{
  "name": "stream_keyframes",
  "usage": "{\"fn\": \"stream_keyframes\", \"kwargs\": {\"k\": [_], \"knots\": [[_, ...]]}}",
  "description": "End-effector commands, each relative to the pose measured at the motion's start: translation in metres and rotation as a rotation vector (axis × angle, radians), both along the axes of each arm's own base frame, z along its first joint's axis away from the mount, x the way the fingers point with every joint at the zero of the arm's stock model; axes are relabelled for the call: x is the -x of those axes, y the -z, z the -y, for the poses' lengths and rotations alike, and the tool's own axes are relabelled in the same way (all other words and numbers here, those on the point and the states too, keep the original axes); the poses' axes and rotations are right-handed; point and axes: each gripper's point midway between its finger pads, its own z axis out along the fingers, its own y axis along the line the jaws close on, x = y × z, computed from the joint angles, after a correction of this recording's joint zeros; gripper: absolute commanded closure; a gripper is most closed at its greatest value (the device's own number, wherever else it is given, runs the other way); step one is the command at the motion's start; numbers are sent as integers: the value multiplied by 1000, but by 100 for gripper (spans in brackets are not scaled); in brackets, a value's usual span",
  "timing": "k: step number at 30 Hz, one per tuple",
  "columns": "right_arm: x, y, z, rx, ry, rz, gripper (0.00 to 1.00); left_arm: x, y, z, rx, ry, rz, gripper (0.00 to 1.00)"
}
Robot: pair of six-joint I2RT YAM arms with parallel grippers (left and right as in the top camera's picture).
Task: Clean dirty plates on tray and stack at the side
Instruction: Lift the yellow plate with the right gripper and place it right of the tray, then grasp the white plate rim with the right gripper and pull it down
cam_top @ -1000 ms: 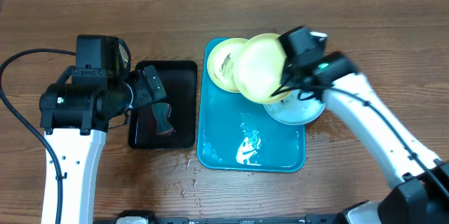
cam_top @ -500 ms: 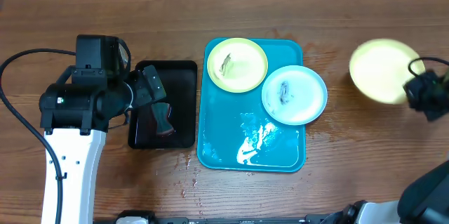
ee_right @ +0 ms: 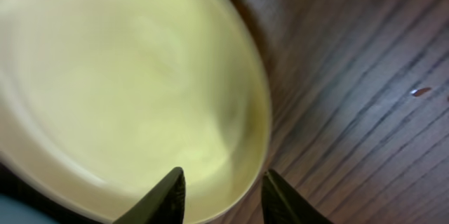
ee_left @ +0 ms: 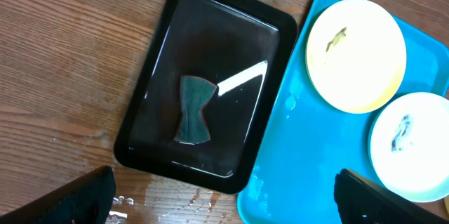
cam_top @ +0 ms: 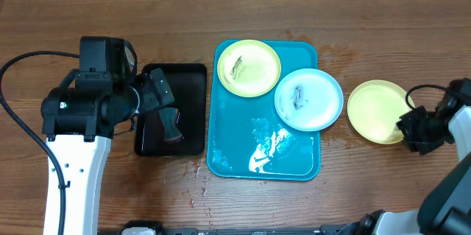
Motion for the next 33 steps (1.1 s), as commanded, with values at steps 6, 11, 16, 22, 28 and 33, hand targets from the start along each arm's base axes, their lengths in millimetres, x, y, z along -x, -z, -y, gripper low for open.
{"fn": "stream_keyframes", "kwargs": {"k": [6, 11, 16, 22, 28, 33], "knots": [[-64, -111, -91, 127, -527, 452, 46, -3, -8, -3, -16, 7, 24, 0], [-80, -96, -125, 280, -687, 417, 42, -2, -8, 6, 33, 21, 22, 0], [-97, -58, -120, 432, -724, 302, 41, -4, -11, 17, 90, 52, 32, 0], [-103, -7, -135, 316, -762, 230, 44, 0, -9, 17, 79, 76, 19, 0], [-95, 5, -147, 226, -783, 205, 86, 0, -8, 17, 68, 92, 18, 0], [-89, 7, -146, 213, -765, 178, 96, 0, -8, 16, 62, 89, 18, 0]]}}
